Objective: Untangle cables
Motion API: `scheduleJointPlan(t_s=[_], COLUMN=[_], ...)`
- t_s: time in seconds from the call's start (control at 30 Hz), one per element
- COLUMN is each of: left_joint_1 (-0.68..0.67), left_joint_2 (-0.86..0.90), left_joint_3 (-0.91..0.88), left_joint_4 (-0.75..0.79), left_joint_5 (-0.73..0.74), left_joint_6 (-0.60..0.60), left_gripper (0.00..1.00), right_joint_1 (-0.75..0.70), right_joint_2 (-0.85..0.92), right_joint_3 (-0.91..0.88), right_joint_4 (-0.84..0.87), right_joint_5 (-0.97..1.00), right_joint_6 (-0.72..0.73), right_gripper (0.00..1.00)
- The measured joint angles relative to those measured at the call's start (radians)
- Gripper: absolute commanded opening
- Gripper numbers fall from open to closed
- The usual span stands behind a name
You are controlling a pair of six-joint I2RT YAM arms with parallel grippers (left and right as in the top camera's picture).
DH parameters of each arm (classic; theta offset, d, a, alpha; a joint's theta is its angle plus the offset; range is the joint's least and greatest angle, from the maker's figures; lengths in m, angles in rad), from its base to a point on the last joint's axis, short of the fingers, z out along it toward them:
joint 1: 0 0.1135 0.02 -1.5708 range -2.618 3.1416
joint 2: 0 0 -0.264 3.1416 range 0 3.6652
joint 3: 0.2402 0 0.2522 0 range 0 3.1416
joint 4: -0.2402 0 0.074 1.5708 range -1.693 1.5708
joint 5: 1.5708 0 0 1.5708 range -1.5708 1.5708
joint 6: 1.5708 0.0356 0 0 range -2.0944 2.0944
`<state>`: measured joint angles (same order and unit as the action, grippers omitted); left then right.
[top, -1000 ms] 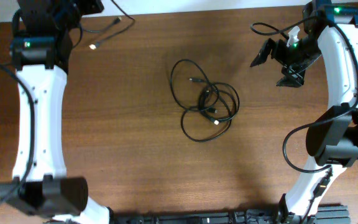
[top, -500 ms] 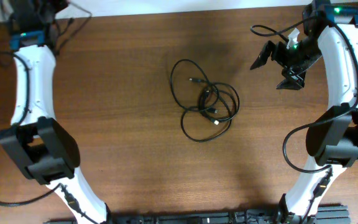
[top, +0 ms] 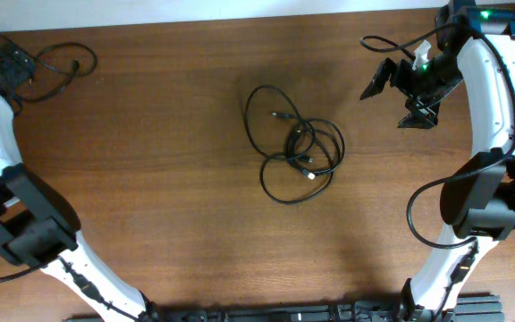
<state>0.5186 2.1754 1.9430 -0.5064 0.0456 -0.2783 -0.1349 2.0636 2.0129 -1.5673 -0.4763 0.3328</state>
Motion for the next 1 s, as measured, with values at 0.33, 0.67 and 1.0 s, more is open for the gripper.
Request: scheduleJointPlan(t_s=[0.33, 0.67, 1.0], left_joint_1=[-0.024, -0.062, -0.061], left_joint_2=[0.008, 0.174, 0.264], left_joint_3=[0.0, 0.0, 0.0], left_joint_4=[-0.002, 0.174, 0.313], left_joint_5=[0.296, 0.206, 0.322], left_joint_6=[0.029, 0.033, 0.039], left_gripper=[0.91, 0.62, 0.0], right_joint_1=[0.014, 0.067, 0.1], right_joint_2=[0.0, 0.0, 0.0], right_joint_3=[0.0, 0.0, 0.0], right_joint_4=[-0.004, -0.008, -0.008], right_joint_5=[0.0, 0.006, 0.008], right_joint_6=[0.0, 0.0, 0.0], right_gripper=[0.98, 0.98, 0.98])
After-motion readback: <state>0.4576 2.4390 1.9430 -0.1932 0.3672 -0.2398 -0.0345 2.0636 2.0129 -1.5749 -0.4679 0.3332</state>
